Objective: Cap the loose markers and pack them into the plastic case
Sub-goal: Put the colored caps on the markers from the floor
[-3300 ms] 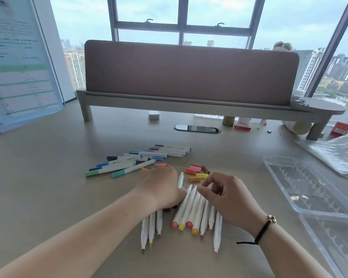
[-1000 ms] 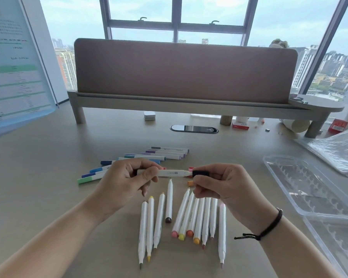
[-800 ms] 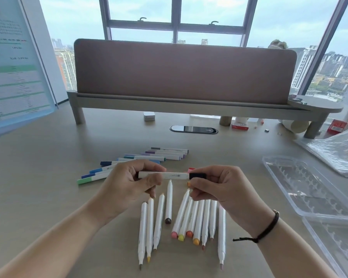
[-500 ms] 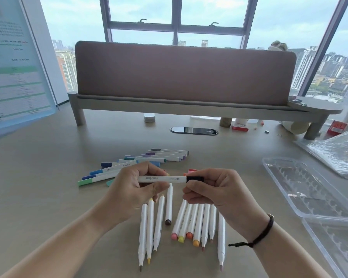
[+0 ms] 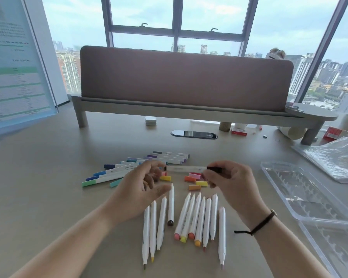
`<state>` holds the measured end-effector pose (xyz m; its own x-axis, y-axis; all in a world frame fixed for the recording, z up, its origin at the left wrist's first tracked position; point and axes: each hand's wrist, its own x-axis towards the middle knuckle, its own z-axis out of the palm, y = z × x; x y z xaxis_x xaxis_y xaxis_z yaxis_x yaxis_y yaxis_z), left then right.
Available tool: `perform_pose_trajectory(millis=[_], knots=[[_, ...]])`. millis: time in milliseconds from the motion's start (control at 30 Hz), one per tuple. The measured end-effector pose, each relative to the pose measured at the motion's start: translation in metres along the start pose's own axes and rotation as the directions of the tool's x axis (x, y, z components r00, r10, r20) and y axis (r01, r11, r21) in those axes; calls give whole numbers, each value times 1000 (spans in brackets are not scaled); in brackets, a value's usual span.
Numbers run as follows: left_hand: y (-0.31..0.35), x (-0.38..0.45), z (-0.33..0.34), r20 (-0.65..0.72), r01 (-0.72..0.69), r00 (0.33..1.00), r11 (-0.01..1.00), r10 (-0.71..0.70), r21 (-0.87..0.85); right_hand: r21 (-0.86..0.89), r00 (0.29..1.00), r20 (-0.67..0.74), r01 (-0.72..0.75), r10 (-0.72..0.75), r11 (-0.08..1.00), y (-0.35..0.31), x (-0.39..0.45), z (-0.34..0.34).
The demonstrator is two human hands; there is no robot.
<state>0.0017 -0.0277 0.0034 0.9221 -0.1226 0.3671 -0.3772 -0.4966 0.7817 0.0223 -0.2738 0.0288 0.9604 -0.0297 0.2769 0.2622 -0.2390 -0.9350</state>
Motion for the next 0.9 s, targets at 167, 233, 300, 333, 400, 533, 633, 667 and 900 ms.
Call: perform_pose_trajectory(millis=[167,233,300,333,400,533,633,667,900], knots=[[-15,5,-9,-172,7,984,971,36,240,-272,974,-220,-112,52,956,24,52,-25],[-19,5,-9,-187,5,981,966,46,259,-394,985,-161,-124,64,911,34,66,-21],[-19,4,-8,-166,-2,985,962,49,272,-467,992,-82,-119,91,876,41,76,-16],[-18,4,-8,-152,-4,987,960,49,281,-511,993,-54,-114,100,852,45,79,-15],[-19,4,-9,-144,1,989,954,45,299,-582,993,-40,-113,111,806,52,83,-16],[-19,6,-13,-197,29,980,953,32,302,-635,994,-85,-112,75,764,57,78,-26],[-17,6,-14,-205,44,979,952,20,304,-541,981,-192,-99,-8,835,43,60,-27],[-16,6,-13,-202,47,979,950,17,308,-489,978,-205,-78,-28,869,36,51,-25],[-12,4,-12,-161,49,987,949,2,310,-289,995,97,52,-24,956,9,-4,-5]])
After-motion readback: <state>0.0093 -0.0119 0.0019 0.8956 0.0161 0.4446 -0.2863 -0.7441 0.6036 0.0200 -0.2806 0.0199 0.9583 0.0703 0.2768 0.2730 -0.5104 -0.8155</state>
